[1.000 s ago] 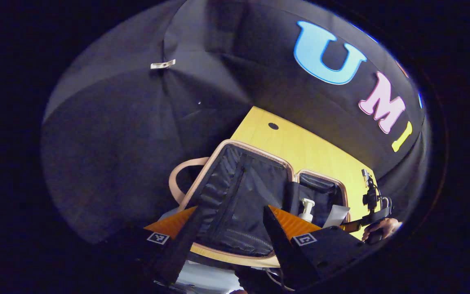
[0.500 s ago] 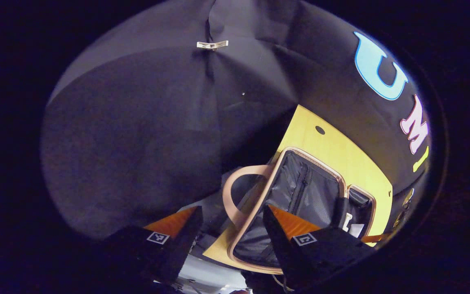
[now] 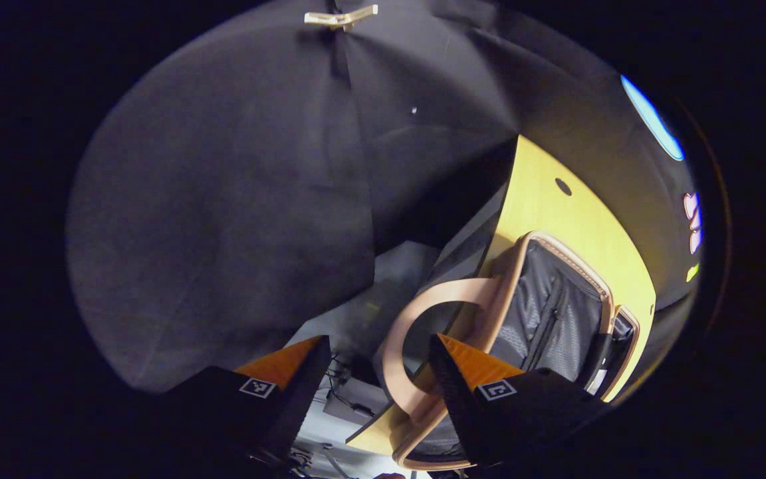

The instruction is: First open the suitcase, pack the skin care products into it, and then close the suitcase.

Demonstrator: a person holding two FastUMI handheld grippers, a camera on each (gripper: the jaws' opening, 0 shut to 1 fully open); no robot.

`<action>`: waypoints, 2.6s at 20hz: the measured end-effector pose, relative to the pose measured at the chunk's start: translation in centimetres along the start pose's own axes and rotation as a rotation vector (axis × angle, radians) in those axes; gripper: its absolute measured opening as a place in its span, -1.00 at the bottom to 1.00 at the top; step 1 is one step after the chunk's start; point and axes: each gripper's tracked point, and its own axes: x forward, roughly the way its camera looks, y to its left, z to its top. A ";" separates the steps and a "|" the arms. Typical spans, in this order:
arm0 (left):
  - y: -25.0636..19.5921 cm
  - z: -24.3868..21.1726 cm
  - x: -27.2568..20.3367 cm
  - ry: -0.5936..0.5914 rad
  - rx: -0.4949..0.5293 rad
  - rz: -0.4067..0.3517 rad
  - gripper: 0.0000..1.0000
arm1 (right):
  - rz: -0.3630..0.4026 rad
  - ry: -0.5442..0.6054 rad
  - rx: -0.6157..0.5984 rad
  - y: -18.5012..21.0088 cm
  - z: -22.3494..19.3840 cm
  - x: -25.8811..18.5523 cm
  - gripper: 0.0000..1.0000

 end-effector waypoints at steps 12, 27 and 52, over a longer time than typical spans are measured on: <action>-2.5 -0.4 2.0 0.046 0.071 -0.042 -0.56 | -0.051 -0.033 0.005 -2.2 1.3 -2.3 0.62; -13.4 1.7 -19.4 -0.364 0.311 -0.063 -0.80 | 0.048 -0.088 -0.087 -5.7 2.3 -10.2 0.63; -55.7 -26.3 -10.4 -0.106 0.796 -0.424 -0.80 | -0.156 -0.315 -0.013 -24.4 4.6 -28.0 0.61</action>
